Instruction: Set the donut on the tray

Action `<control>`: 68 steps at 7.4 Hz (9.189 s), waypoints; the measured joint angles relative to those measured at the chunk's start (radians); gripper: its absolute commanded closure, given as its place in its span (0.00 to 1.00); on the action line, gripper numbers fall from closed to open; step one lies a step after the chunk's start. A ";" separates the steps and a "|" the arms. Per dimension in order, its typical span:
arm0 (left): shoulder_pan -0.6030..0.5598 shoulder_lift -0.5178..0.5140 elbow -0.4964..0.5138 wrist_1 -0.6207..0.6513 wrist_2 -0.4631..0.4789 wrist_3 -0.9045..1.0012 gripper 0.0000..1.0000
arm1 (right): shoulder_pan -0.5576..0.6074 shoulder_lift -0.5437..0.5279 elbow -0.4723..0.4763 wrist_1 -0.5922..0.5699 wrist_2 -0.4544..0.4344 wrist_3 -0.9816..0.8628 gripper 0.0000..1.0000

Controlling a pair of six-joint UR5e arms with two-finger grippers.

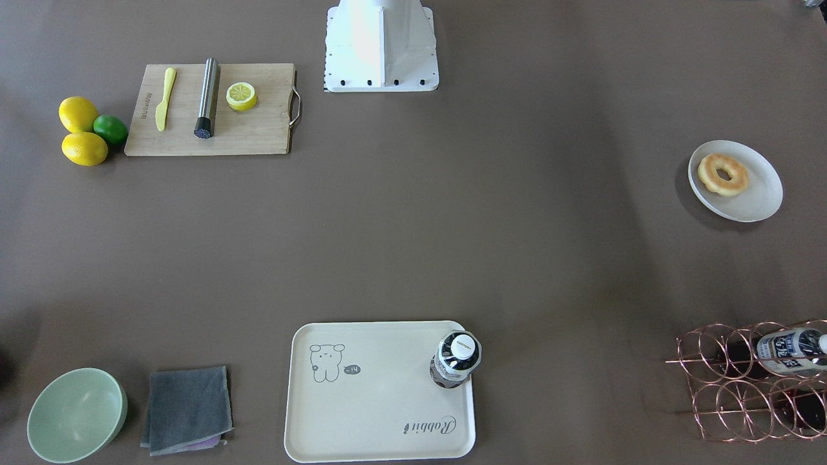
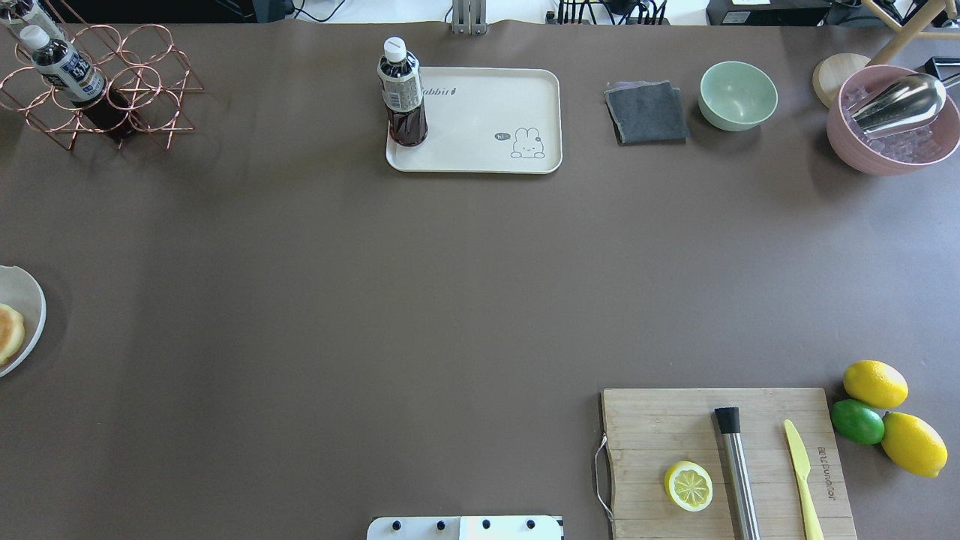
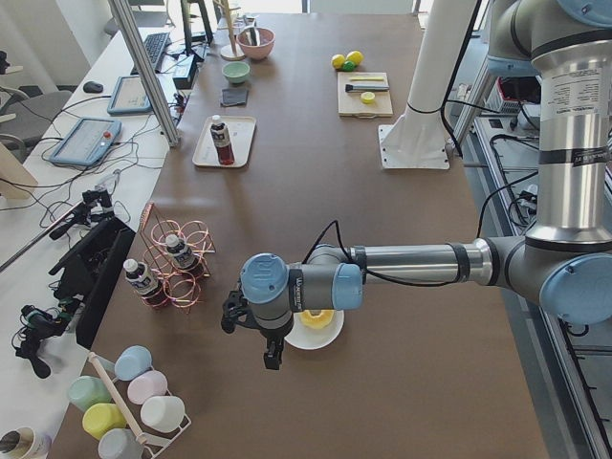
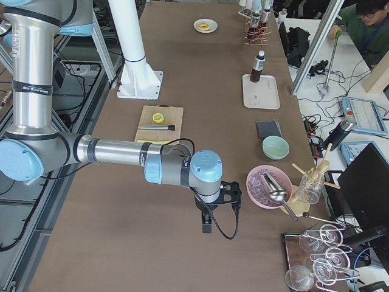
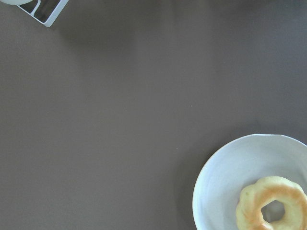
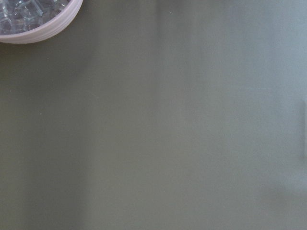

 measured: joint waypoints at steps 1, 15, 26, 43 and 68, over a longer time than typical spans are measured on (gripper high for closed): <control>0.000 0.003 0.000 -0.001 0.000 0.000 0.01 | 0.000 -0.001 -0.001 0.001 0.000 0.000 0.00; 0.004 -0.013 -0.019 -0.102 -0.076 -0.004 0.01 | 0.002 -0.034 0.012 0.006 0.041 0.001 0.00; 0.161 0.006 0.327 -0.781 -0.062 -0.269 0.07 | -0.032 -0.082 0.036 0.224 0.216 0.066 0.01; 0.255 0.019 0.509 -0.974 -0.226 -0.358 0.94 | -0.091 -0.084 0.025 0.313 0.167 0.198 0.01; 1.061 -0.651 -0.233 -0.184 0.427 -1.675 1.00 | -0.682 0.113 0.269 0.608 0.051 1.501 0.01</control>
